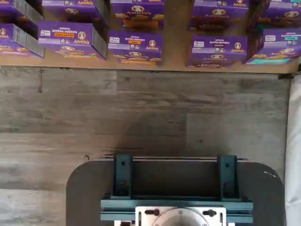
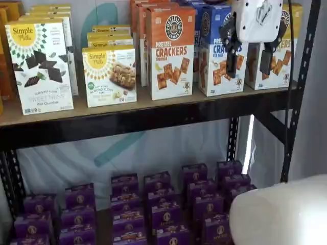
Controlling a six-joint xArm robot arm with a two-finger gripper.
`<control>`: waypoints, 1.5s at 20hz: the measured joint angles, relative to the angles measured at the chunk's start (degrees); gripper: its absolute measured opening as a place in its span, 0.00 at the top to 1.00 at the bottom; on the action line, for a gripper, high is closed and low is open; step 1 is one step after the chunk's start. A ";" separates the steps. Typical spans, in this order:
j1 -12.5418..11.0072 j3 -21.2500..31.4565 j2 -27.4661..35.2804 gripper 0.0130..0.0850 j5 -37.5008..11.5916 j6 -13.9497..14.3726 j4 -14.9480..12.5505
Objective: Retrieve the yellow and white box located on the top shelf, the sixth one from the left
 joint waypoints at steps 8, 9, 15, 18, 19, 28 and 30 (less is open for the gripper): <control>-0.68 -0.81 1.24 0.00 1.58 -0.38 0.69; -0.36 -0.60 1.12 0.00 1.03 -0.34 0.10; -2.61 0.99 0.63 0.00 -5.42 -4.00 -4.34; -6.25 0.94 1.55 0.00 -8.30 -7.59 -4.98; -7.53 0.87 1.93 0.00 -9.36 -8.82 -5.06; -20.02 -0.97 6.52 0.00 -18.61 -20.17 -3.24; -22.65 -1.74 7.70 0.00 -20.41 -22.49 -2.21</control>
